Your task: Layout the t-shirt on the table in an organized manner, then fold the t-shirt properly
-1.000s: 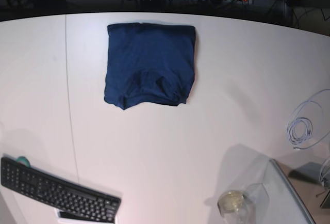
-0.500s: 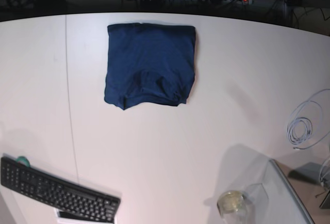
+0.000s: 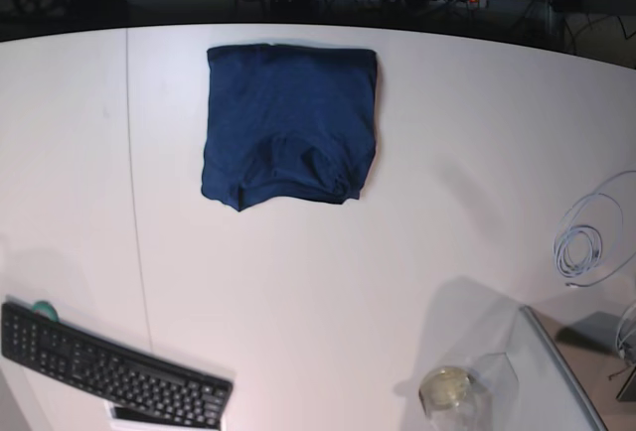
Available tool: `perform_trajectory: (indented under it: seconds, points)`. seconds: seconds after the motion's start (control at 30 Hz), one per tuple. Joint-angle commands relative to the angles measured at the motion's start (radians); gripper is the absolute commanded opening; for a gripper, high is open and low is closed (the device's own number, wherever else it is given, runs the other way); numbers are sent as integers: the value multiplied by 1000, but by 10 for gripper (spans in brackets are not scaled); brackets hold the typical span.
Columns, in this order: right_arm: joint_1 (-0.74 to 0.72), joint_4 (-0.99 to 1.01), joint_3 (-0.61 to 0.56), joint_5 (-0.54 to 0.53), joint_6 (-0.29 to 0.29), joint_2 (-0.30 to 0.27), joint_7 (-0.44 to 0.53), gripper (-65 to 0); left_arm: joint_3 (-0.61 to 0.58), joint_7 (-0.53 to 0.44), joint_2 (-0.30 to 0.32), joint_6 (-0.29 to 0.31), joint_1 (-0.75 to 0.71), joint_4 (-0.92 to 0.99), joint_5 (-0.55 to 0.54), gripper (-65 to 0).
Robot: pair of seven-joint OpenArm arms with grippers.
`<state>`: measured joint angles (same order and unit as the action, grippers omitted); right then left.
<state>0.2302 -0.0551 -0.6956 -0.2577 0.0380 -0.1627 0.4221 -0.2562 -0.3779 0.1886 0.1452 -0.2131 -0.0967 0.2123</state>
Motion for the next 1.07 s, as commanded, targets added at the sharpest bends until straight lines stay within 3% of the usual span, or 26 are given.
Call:
perform_trajectory:
  seconds: [0.0, 0.4, 0.73, 1.03]
  points:
    - [-5, 4, 1, -1, 9, -10, 7, -642, 1, -5, -8, 0, -16, 4, 0, -650]
    - [-10, 5, -5, 4, 9, 28, 7, -642, 1, -5, -24, 0, -21, 19, -1, -650]
    - [-10, 14, -6, 5, 9, 121, 7, -642, 2, -5, -25, 0, 11, 84, -1, -650]
    - [-47, 8, -6, 4, 9, 122, 7, -642, 1, -5, -22, 0, -18, 88, -1, -650]
